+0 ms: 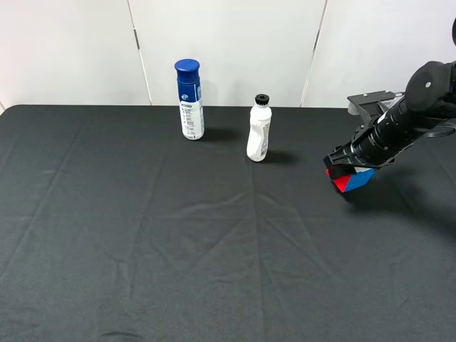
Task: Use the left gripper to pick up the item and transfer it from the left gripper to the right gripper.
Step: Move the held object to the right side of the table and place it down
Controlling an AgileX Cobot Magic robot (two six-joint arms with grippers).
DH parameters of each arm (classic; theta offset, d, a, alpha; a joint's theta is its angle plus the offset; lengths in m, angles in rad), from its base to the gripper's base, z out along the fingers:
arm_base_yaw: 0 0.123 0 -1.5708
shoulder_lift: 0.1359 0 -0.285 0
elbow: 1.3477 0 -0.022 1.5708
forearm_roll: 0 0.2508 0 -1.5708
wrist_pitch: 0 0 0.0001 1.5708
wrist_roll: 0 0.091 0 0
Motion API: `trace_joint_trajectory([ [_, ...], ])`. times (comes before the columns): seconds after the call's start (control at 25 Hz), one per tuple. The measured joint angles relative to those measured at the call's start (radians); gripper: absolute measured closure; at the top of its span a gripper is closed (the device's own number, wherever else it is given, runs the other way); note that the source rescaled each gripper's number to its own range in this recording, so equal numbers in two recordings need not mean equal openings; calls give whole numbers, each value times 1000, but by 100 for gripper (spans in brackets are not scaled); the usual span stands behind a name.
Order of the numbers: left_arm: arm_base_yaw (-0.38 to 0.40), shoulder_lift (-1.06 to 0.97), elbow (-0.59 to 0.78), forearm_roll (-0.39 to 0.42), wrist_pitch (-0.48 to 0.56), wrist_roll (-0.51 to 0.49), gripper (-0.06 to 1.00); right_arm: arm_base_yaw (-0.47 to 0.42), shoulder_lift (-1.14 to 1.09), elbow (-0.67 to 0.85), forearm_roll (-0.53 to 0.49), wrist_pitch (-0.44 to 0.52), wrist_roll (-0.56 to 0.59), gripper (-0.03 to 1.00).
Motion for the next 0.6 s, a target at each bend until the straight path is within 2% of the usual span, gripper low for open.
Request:
trace_joint_trajectory([
  [0.44,0,0,0,0,0,0,-3,0,1,0,1,0,0,92],
  [0.48,0,0,0,0,0,0,-3,0,1,0,1,1,0,89],
  [0.56,0,0,0,0,0,1,-3,0,1,0,2,1,2,39],
  [0.6,0,0,0,0,0,1,-3,0,1,0,2,2,7,22],
])
